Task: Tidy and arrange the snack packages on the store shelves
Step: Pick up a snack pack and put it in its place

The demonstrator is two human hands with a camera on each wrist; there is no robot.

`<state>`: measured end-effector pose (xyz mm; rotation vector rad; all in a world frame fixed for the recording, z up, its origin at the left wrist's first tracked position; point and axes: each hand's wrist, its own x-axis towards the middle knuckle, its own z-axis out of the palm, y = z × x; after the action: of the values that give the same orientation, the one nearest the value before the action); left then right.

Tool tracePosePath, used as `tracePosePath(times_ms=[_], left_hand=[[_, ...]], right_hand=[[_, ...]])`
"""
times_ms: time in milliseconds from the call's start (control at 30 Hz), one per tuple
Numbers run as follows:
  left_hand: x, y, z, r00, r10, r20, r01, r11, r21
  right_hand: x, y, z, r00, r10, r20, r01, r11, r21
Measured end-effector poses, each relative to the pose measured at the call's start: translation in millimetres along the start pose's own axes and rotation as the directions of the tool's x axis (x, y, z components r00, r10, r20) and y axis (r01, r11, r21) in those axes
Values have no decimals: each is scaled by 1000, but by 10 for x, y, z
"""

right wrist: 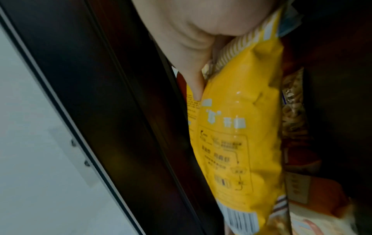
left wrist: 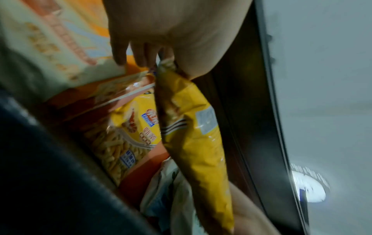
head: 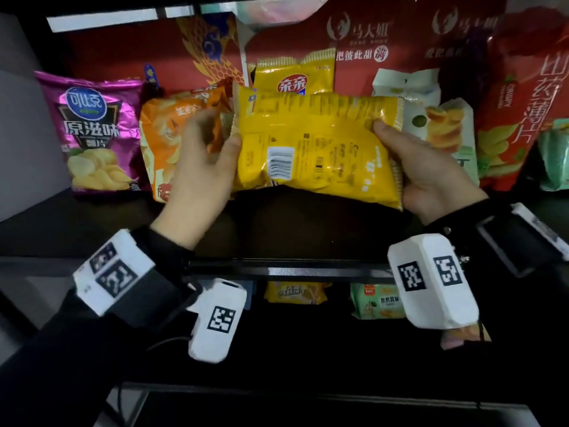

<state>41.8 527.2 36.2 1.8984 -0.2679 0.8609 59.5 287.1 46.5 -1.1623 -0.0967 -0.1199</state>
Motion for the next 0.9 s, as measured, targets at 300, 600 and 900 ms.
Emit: tracePosePath(times_ms=[300, 600, 900], left_hand=[[-211, 589, 192, 793, 342, 503, -607, 499, 618], [131, 540, 212, 931, 260, 255, -332, 894, 302], [191, 527, 281, 695, -238, 679, 561, 770, -305]], right_hand=[[-98, -182, -87, 992, 121, 43, -125, 985, 117], [-241, -240, -148, 987, 114, 110, -116, 993, 15], [-242, -91, 74, 986, 80, 145, -30, 946, -322]])
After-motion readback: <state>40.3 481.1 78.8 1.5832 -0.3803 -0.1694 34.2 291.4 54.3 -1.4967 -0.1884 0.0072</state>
